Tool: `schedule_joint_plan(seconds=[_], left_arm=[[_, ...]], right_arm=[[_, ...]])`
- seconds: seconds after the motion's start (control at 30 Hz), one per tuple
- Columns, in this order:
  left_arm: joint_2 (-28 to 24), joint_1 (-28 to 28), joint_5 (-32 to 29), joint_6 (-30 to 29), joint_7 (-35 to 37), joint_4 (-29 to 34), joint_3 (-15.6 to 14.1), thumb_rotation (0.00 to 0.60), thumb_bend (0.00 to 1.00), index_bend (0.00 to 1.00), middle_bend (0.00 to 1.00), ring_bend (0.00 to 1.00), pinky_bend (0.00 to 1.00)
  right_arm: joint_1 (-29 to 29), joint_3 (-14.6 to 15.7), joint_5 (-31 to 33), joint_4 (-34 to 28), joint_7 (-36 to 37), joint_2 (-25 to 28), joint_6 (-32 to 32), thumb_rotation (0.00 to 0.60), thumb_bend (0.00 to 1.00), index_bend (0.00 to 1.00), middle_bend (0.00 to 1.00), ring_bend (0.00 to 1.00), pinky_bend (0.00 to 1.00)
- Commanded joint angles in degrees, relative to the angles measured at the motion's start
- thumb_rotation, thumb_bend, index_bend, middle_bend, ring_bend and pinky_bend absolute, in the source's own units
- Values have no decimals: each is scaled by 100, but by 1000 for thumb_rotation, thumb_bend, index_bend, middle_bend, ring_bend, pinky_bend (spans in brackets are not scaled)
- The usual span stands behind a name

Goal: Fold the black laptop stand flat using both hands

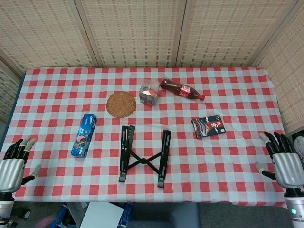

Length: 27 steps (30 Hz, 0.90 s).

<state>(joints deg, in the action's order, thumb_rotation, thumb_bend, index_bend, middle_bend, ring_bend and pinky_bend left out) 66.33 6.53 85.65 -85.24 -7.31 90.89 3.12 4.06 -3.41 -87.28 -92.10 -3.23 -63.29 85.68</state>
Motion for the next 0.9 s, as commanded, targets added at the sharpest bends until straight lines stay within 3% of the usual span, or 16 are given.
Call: schedule_joint_plan(seconds=[0.03, 0.4, 0.73, 0.8, 0.9], left_arm=[[12, 18, 6, 14, 44, 0, 9, 600, 312, 82, 20, 71, 124], [-23, 293, 89, 268, 827, -121, 142, 600, 313, 116, 82, 142, 137], [-271, 942, 105, 1077, 2314, 1, 367, 595, 284, 132, 107, 152, 161], [-338, 1097, 96, 1305, 2661, 49, 400, 555, 267, 134, 113, 153, 163], [-374, 1353, 86, 1652, 3209, 49, 456, 433, 247, 134, 118, 156, 167]], right_arm=[[12, 4, -17, -2, 10, 7, -14, 600, 203, 93, 105, 17, 47], [222, 44, -255, -194, 355, 101, -254, 600, 212, 93, 115, 17, 47], [790, 61, -413, -682, 1567, 363, -1070, 600, 216, 93, 116, 17, 47], [908, 58, -411, -768, 1868, 374, -1240, 600, 215, 93, 116, 17, 47], [1123, 76, -431, -871, 2488, 361, -1555, 600, 200, 93, 116, 17, 48]])
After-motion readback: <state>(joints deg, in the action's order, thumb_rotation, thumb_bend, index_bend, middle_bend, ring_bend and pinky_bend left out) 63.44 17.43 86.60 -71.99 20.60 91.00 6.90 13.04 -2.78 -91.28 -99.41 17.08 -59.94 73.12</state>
